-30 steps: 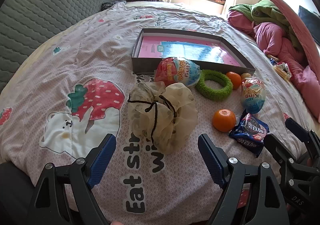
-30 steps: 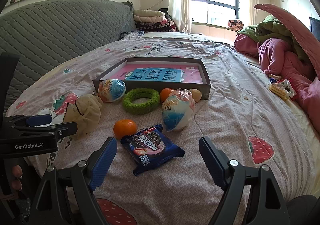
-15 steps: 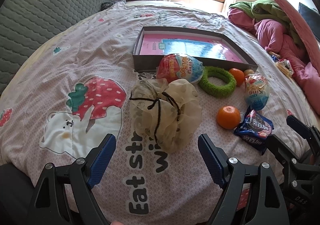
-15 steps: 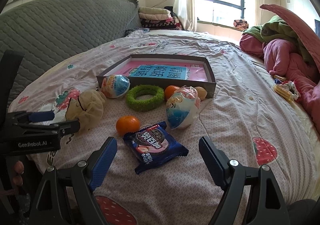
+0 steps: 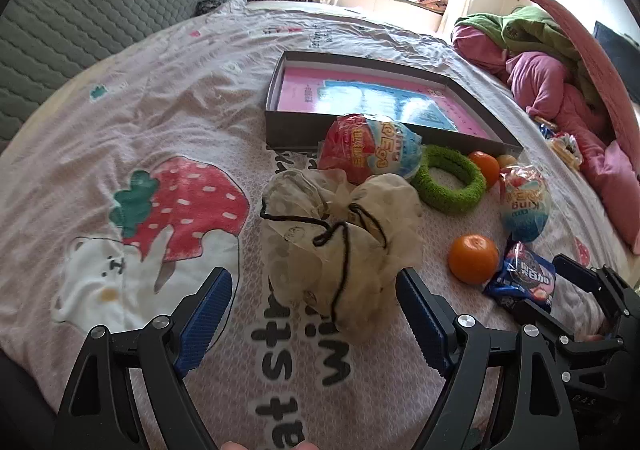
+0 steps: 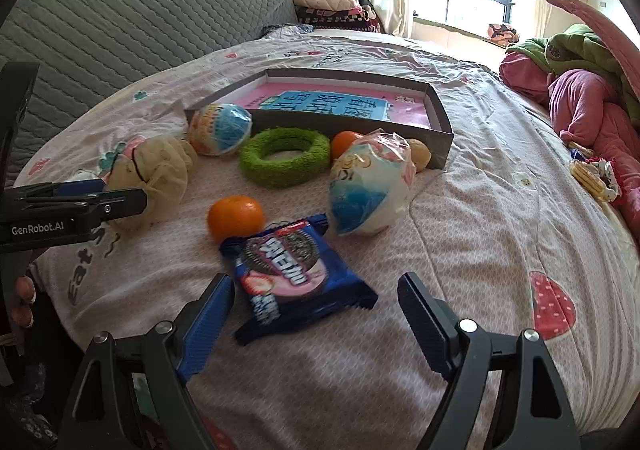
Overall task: Organize objects
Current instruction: 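Grasp the cream drawstring pouch with the left gripper while the right grasps the cookie packet, then carry the pouch and cookie packet over the grey tray with both grippers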
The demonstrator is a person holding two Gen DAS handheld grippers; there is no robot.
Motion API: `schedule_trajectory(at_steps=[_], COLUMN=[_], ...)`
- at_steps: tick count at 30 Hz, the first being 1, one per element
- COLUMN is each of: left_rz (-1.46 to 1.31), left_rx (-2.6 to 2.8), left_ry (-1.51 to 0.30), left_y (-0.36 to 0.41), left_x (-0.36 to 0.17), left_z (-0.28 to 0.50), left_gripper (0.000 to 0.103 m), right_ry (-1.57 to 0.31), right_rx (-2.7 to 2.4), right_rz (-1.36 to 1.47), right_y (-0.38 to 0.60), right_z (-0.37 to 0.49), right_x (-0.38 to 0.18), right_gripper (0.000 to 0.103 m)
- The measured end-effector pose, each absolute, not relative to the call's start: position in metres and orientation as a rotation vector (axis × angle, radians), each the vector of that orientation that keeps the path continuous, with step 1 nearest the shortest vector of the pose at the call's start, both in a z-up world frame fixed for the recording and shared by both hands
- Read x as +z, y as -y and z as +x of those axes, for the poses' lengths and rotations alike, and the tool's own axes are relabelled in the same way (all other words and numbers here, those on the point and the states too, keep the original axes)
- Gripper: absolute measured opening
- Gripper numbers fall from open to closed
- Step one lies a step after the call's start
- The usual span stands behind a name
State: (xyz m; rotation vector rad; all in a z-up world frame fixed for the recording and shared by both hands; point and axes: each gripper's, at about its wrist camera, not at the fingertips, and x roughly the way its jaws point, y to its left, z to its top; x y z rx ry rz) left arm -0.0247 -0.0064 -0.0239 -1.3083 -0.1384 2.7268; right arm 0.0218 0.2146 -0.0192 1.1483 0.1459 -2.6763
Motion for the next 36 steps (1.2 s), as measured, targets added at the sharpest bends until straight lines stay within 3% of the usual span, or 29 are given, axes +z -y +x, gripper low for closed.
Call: schedule_trajectory(at_steps=[12,20,25,26,28,32,34,36], left_rz=[-1.295,-1.257,-1.227,-1.217,-1.196,-1.203,-1.2,-1.188], left_rx=[2.697,2.682,2.666,2.659,2.649,2.625,2.618,2.604], left_ry=[0.147,0.143,0.174,0.179,0.183,0.196,0.226,0.263], left_y=[0.004,-0.002,-0.002,-0.003,-0.004,-0.004,-0.001,0.003], left_x=[-0.04,-0.044,-0.043,-0.042,-0.04,-0.041,-0.04,-0.038], left_z=[-0.061,-0.072,-0.074,-0.072,-0.07,-0.07,-0.069,-0.068], left_gripper=[0.086,0.088,0.086,0.084,0.059,0.039,0.023,0.019], right_ry=[-0.176,-0.194,-0.211,-0.21,-0.198,-0.18,-0.178,-0.168], right_rx=[-2.616,-2.604,-2.603,-2.604,-2.602,-2.597,-2.596,-2.593], right_rz=[1.18,1.144,1.12,1.116,1.112,1.099,1.092,1.081], right_y=[-0.206,-0.202,-0.199,-0.199,-0.2,-0.2,-0.2,-0.199], right_z=[0.006,0.009,0.012,0.012,0.013,0.015,0.016,0.017], right_x=[-0.033,-0.032,-0.03,-0.03,-0.029,-0.028,-0.027,-0.025], right_gripper=[0.083,0.063,0.058,0.058,0.057,0.057,0.057,0.057])
